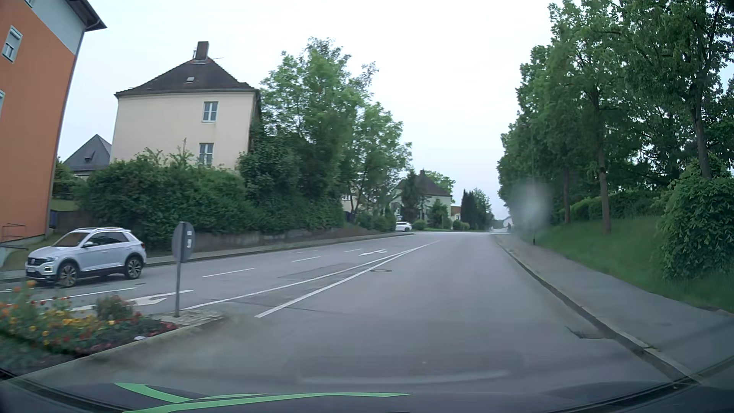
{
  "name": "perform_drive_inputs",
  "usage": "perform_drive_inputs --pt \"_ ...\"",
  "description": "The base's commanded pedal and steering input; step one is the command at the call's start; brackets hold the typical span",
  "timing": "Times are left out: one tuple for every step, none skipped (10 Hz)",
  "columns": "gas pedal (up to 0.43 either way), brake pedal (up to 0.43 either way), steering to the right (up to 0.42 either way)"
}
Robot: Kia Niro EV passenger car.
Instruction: Follow the waypoints while adhering to traffic rules and regulations
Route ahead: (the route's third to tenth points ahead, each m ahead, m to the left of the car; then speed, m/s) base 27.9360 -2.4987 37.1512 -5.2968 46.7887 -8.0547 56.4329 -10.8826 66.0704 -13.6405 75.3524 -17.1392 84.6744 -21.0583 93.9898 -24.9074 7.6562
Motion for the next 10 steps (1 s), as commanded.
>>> perform_drive_inputs --pt "0.311 0.000 0.165" --pt "0.319 0.000 0.135" --pt "0.319 0.000 0.118" --pt "0.319 0.000 0.098" --pt "0.331 0.000 0.084" --pt "0.331 0.000 0.073" --pt "0.331 0.000 0.063" --pt "0.331 0.000 0.052" --pt "0.339 0.000 0.036" --pt "0.339 0.000 0.026"
